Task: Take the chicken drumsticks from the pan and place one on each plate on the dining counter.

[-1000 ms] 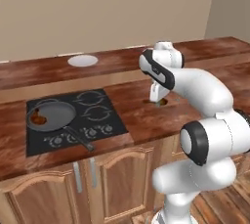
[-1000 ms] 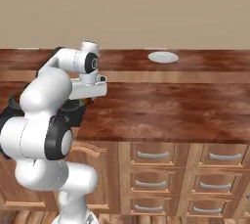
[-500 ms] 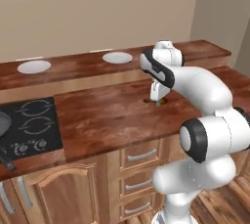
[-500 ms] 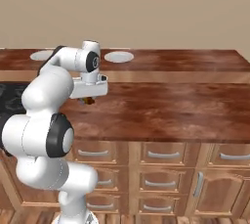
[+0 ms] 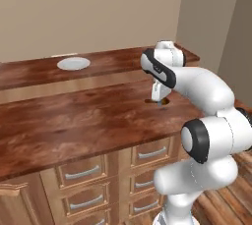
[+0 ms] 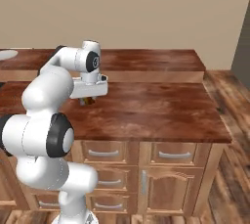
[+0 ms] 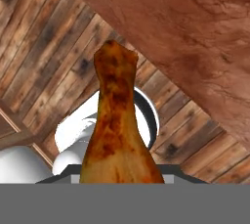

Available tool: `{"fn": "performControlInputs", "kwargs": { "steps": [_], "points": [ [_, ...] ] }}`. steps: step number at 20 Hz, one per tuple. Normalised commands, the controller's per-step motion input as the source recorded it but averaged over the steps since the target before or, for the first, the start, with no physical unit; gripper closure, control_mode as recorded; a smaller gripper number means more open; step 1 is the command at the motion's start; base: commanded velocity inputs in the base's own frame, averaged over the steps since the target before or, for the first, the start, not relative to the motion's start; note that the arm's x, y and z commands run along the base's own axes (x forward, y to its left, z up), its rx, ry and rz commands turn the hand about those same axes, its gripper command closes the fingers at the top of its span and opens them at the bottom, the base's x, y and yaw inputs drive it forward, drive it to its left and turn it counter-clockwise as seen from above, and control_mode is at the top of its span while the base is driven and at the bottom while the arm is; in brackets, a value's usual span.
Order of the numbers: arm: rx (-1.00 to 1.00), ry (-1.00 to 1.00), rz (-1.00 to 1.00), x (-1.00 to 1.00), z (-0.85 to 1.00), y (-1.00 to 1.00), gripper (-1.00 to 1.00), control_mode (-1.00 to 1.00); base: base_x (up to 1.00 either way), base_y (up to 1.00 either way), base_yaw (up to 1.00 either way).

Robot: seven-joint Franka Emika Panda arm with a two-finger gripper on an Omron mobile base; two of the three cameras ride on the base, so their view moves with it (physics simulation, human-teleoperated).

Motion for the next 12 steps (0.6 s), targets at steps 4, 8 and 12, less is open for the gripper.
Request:
{"fn": "performControlInputs", "kwargs": {
  "steps": [4, 8, 12],
  "points": [
    [0.00, 0.00, 0.00, 0.00, 0.00, 0.00, 1.00, 1.00, 0.00, -1.00, 0.00],
    [0.00, 0.00, 0.00, 0.00, 0.00, 0.00, 1.00, 1.00, 0.00, -1.00, 0.00],
    [0.00, 0.00, 0.00, 0.00, 0.00, 0.00, 1.00, 1.00, 0.00, -1.00, 0.00]
  ]
}}
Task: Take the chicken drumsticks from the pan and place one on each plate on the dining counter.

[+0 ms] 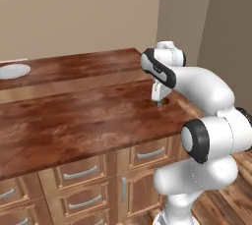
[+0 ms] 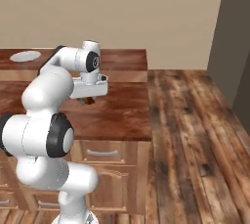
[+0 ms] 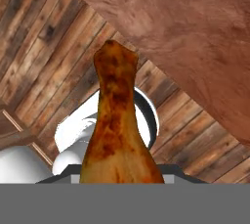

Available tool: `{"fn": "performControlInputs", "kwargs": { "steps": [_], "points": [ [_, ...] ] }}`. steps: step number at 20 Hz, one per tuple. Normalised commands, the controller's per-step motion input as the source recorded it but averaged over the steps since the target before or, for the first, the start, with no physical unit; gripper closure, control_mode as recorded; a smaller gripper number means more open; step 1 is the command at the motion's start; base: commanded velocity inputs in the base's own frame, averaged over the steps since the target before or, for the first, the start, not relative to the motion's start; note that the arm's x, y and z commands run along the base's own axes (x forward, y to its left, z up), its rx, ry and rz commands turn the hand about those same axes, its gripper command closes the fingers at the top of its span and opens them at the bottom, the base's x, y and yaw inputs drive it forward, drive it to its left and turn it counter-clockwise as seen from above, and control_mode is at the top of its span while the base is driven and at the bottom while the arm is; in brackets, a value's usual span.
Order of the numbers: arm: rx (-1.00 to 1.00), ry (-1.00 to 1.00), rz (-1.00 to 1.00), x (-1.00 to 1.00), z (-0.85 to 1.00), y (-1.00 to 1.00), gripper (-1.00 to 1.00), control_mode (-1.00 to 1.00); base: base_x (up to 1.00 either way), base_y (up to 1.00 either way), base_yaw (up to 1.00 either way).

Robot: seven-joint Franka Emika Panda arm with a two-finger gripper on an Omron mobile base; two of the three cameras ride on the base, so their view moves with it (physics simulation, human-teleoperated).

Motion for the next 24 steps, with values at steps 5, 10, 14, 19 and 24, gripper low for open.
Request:
{"fn": "performControlInputs", "kwargs": {
  "steps": [5, 10, 14, 19, 24],
  "points": [
    [0.00, 0.00, 0.00, 0.00, 0.00, 0.00, 1.00, 1.00, 0.00, -1.00, 0.00],
    [0.00, 0.00, 0.00, 0.00, 0.00, 0.00, 1.00, 1.00, 0.00, -1.00, 0.00],
    [0.00, 0.00, 0.00, 0.00, 0.00, 0.00, 1.00, 1.00, 0.03, -1.00, 0.00],
    [0.00, 0.00, 0.00, 0.00, 0.00, 0.00, 1.00, 1.00, 0.41, -0.90, 0.00],
    [0.00, 0.00, 0.00, 0.00, 0.00, 0.00, 1.00, 1.00, 0.60, -0.80, 0.00]
  ]
}}
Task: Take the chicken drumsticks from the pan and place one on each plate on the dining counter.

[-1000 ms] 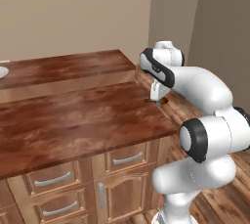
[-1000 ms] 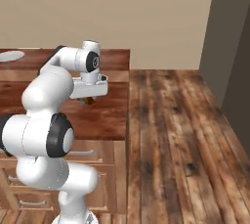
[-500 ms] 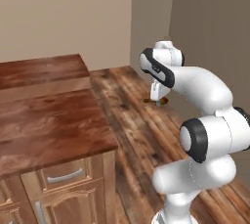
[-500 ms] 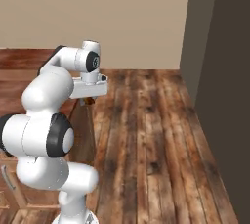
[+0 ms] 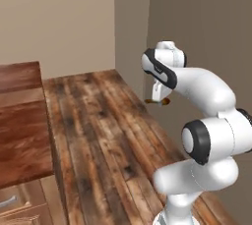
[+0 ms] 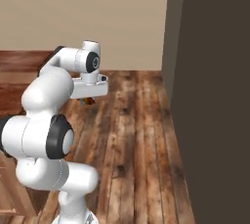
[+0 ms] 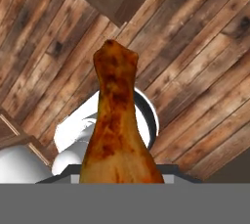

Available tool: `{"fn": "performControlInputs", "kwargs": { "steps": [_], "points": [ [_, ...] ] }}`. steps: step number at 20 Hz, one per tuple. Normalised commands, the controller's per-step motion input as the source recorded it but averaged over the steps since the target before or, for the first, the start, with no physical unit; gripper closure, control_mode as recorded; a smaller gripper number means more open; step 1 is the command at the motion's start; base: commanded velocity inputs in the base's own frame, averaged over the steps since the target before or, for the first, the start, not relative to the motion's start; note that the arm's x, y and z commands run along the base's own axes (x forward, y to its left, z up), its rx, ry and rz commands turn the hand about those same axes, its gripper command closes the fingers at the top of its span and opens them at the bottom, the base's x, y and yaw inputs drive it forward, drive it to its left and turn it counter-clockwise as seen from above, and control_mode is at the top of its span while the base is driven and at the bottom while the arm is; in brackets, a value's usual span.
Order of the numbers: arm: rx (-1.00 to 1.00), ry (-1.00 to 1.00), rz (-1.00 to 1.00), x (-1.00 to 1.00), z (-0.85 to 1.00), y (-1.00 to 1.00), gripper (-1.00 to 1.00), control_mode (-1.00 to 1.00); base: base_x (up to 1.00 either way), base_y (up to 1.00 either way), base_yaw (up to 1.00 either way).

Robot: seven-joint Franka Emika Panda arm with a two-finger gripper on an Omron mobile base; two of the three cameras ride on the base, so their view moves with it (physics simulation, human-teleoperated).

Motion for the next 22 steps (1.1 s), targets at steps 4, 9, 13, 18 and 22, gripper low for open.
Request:
{"fn": "performControlInputs", "kwargs": {
  "steps": [4, 9, 13, 18, 22],
  "points": [
    [0.00, 0.00, 0.00, 0.00, 0.00, 0.00, 1.00, 1.00, 0.91, -0.54, 0.04],
    [0.00, 0.00, 0.00, 0.00, 0.00, 0.00, 1.00, 1.00, 1.00, -0.35, 0.04],
    [0.00, 0.00, 0.00, 0.00, 0.00, 0.00, 1.00, 1.00, 1.00, -0.14, 0.08],
    [0.00, 0.00, 0.00, 0.00, 0.00, 0.00, 1.00, 1.00, 1.00, -0.03, 0.21],
    [0.00, 0.00, 0.00, 0.00, 0.00, 0.00, 1.00, 1.00, 1.00, -0.01, 0.25]
  ]
}}
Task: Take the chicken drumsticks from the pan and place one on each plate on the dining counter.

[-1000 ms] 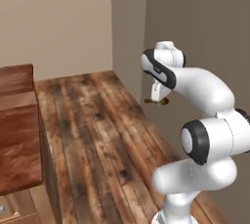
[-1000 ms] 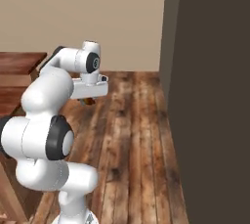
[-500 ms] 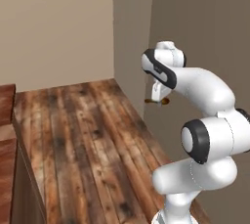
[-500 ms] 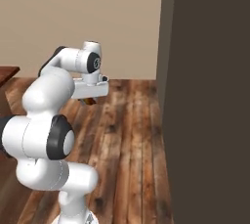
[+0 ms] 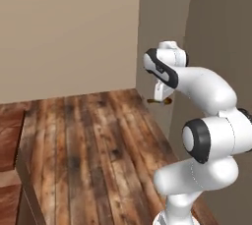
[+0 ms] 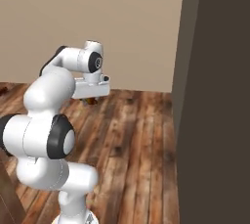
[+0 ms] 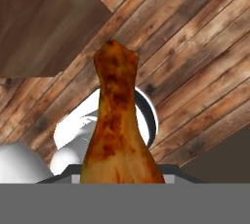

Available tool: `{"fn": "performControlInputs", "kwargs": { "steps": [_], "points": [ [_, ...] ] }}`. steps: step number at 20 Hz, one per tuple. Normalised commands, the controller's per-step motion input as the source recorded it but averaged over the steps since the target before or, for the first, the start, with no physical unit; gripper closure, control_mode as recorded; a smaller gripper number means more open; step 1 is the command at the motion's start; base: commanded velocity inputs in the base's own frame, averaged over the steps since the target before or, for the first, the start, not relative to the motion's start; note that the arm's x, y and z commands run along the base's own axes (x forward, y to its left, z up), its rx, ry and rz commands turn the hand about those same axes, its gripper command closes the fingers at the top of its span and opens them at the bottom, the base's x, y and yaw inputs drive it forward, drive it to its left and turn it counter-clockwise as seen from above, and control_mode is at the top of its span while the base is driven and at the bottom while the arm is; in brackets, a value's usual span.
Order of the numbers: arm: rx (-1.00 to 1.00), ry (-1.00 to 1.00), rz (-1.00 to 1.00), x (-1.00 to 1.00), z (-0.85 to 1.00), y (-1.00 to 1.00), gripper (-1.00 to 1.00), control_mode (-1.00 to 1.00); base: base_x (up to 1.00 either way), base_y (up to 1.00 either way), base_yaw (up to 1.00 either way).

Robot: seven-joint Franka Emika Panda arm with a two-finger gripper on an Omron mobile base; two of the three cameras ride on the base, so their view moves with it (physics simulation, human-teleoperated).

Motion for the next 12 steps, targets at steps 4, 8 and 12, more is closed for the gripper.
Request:
{"fn": "performControlInputs", "kwargs": {
  "steps": [4, 8, 12],
  "points": [
    [0.00, 0.00, 0.00, 0.00, 0.00, 0.00, 1.00, 1.00, 1.00, 0.00, 0.43],
    [0.00, 0.00, 0.00, 0.00, 0.00, 0.00, 1.00, 1.00, 1.00, 0.00, 0.53],
    [0.00, 0.00, 0.00, 0.00, 0.00, 0.00, 1.00, 1.00, 0.94, 0.00, 0.62]
  ]
}}
